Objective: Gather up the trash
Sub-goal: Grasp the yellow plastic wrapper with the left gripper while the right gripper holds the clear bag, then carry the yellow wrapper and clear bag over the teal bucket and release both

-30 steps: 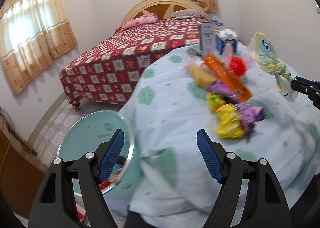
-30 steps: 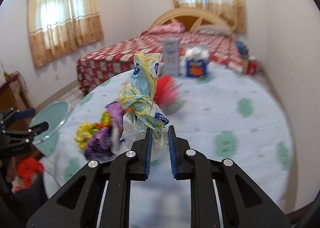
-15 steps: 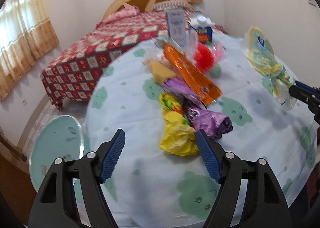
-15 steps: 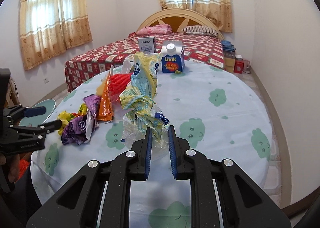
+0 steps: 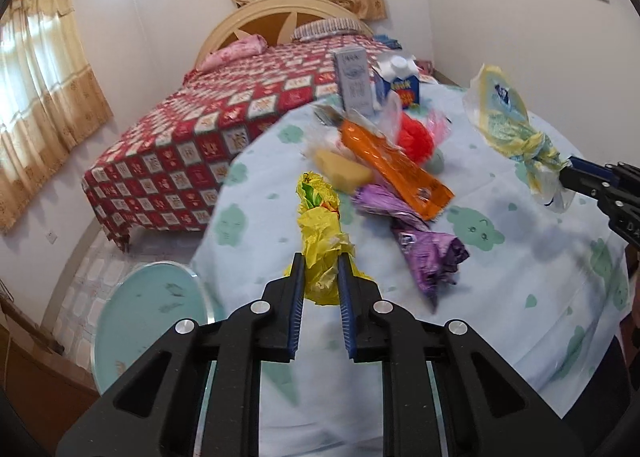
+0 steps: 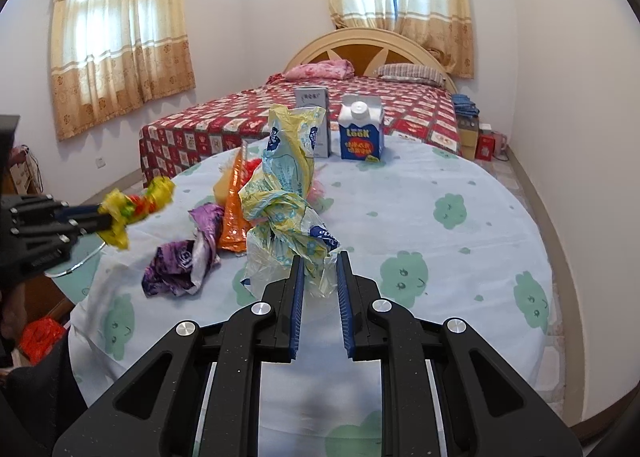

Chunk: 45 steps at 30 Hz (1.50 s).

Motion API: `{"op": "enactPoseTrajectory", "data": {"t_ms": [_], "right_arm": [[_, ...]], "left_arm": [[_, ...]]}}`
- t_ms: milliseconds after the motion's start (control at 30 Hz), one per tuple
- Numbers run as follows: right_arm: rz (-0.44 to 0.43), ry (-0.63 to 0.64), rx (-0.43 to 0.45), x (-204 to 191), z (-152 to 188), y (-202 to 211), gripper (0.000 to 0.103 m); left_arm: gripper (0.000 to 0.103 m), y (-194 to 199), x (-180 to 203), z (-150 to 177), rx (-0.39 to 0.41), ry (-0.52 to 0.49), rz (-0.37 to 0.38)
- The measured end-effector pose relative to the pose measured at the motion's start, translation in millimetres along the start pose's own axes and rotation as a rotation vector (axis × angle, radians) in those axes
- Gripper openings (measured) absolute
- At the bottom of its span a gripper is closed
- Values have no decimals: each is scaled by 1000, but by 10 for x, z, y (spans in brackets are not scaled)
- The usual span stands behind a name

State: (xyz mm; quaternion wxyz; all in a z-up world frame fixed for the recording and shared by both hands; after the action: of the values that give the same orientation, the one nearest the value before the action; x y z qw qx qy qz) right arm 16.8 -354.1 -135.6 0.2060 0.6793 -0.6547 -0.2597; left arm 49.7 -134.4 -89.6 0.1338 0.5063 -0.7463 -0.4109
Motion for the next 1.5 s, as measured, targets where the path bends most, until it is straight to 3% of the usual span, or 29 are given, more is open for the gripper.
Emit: {"op": "enactPoseTrajectory", "data": {"t_ms": [633,1500], "right_arm": [[-94,123,21,-789,-460,-232,17],[-183,282,-22,-1702,-730,-607,18]], "left_arm": [[17,160,-822,378,-6,115,-102],[17,198,-1672,763,-45,249,-203]]}}
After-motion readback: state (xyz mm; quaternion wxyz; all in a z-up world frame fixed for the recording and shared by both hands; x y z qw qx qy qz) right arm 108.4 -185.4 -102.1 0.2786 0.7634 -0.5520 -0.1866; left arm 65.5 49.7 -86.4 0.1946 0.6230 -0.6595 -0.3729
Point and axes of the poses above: each gripper's, at about its wrist camera, not at the fingertips, and y roughly against the way its jaws point, x to its right, z to its underside, the point moved 1 cm from there along -y, roughly the way its jaws point, and after that the axes turned 8 degrees about -x, right-handed, at the moved point
